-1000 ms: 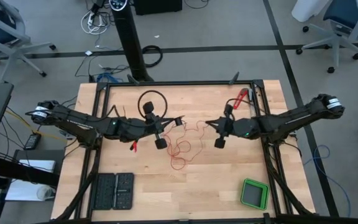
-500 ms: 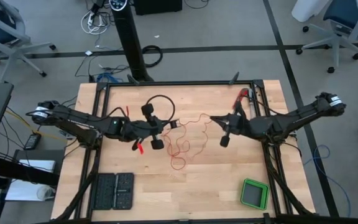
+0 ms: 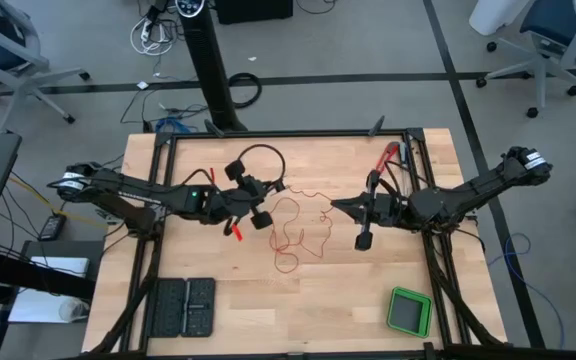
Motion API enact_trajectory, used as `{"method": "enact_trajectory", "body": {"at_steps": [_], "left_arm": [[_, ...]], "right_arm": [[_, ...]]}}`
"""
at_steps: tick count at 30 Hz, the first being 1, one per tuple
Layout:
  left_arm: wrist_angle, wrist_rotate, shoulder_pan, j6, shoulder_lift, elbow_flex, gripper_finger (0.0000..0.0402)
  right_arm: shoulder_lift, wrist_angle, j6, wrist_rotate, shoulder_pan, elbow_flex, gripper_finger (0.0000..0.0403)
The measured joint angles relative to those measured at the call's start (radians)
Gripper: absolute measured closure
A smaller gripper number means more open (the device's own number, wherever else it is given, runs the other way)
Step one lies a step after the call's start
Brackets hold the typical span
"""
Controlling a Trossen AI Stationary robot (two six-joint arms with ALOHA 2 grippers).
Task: Coil cords
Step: Coil the red wire onto the black spool
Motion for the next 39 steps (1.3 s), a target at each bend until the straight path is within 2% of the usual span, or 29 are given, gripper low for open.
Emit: {"method": "enact_trajectory", "body": {"at_steps": [3,10,18,25,31,36,39], "left_arm": [[0.018,0.0,0.016,-0.015,0.035,0.0,0.04],[0.155,0.005,0.043,-0.06,0.107,0.0,0.04],[0.326,0.086,0.043,-0.146,0.117,0.0,0.04],[0.409,0.182,0.043,-0.167,0.111,0.0,0.04],[0.409,0.183,0.043,-0.15,0.063,0.0,0.04],[0.425,0.183,0.042,-0.147,0.012,0.0,0.04],[0.444,0.216,0.041,-0.146,0.002,0.0,0.04]], "right_arm": [[0.049,0.056,-0.002,-0.035,-0.006,0.001,0.0403],[0.18,0.059,-0.003,-0.109,-0.024,0.066,0.0403],[0.295,0.051,-0.027,-0.132,-0.031,0.099,0.0403],[0.306,0.032,-0.027,-0.138,-0.033,0.104,0.0403],[0.289,-0.041,-0.005,-0.139,-0.031,0.104,0.0403],[0.294,-0.131,0.053,-0.188,-0.042,0.104,0.0403],[0.297,-0.209,0.093,-0.189,-0.06,0.103,0.0403]]}}
